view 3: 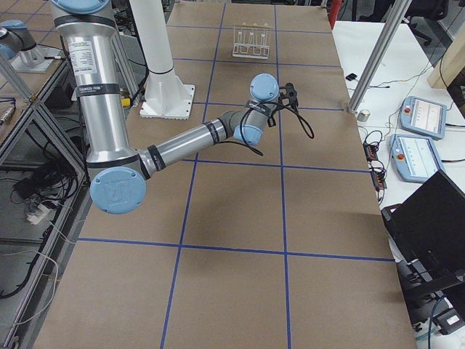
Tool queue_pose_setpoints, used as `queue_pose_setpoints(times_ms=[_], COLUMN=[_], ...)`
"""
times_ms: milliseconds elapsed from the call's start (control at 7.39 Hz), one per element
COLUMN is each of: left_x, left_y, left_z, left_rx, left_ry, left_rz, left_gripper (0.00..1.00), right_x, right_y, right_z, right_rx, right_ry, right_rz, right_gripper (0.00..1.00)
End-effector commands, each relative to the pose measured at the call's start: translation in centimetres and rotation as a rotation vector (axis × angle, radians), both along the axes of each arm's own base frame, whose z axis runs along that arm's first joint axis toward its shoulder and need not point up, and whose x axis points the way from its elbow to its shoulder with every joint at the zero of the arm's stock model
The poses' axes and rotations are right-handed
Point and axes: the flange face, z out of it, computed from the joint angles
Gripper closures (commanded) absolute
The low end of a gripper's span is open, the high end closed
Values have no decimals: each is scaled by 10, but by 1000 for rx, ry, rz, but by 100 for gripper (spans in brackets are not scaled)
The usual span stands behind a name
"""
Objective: Hang cup on cup holder
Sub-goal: 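Lift the cup with the right gripper and tip it sideways toward the center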
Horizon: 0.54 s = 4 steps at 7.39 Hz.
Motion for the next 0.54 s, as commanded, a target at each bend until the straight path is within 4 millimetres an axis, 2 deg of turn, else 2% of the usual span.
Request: queue_pose_setpoints(times_ms=[0,135,271,406], left_x=[52,80,116,168], left_y=[1,5,17,33], left_z=[-72,-100,-118,-141], left_rx=[-11,-18,-44,-61], left_ry=[186,240,314,397], left_rz=[-12,4,12,-3], left_gripper=[1,1,1,1], right_x=[-4,-11,-16,-16], right_y=[20,32,40,46], right_z=[-16,-17,-18,-24], right_rx=[-42,-56,-54,-59], right_ry=[-137,-203,-264,-314], right_rz=[20,26,21,19], right_gripper=[100,100,100,100])
